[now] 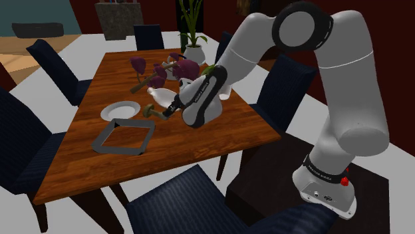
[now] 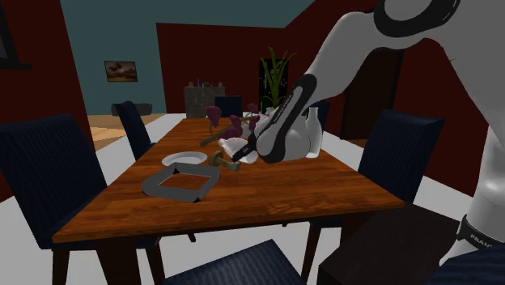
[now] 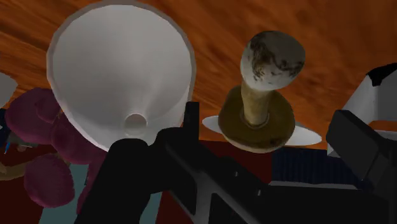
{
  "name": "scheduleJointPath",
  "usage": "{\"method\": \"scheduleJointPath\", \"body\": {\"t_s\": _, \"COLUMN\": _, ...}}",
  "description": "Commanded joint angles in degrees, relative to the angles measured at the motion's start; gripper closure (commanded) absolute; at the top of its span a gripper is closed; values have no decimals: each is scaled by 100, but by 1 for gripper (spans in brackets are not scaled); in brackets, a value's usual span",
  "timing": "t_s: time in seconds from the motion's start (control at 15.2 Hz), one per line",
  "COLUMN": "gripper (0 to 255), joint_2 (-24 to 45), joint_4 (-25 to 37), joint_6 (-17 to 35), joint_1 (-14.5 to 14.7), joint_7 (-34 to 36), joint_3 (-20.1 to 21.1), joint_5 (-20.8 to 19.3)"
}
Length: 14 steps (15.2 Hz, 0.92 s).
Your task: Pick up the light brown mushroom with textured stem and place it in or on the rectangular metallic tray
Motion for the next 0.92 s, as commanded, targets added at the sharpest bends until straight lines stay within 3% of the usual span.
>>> {"method": "scheduleJointPath", "body": {"t_s": 0.0, "gripper": 0, "joint_2": -108, "joint_4": 837, "joint_6": -2222, "joint_1": 1027, "joint_7": -490, "joint_3": -1144, "joint_5": 476}}
{"method": "scheduleJointPath", "body": {"t_s": 0.07, "gripper": 0, "joint_2": 84, "joint_4": 1439, "joint_6": -3264, "joint_1": 1633, "joint_7": -554, "joint_3": -1884, "joint_5": 564}}
{"method": "scheduleJointPath", "body": {"t_s": 0.13, "gripper": 0, "joint_2": 366, "joint_4": 2121, "joint_6": -4265, "joint_1": 1920, "joint_7": -454, "joint_3": -2331, "joint_5": 403}}
{"method": "scheduleJointPath", "body": {"t_s": 0.26, "gripper": 0, "joint_2": 1117, "joint_4": 3815, "joint_6": -6204, "joint_1": 1775, "joint_7": -192, "joint_3": -2447, "joint_5": -162}}
{"method": "scheduleJointPath", "body": {"t_s": 0.86, "gripper": 0, "joint_2": 1674, "joint_4": 4231, "joint_6": -6041, "joint_1": 1580, "joint_7": -196, "joint_3": -2271, "joint_5": -119}}
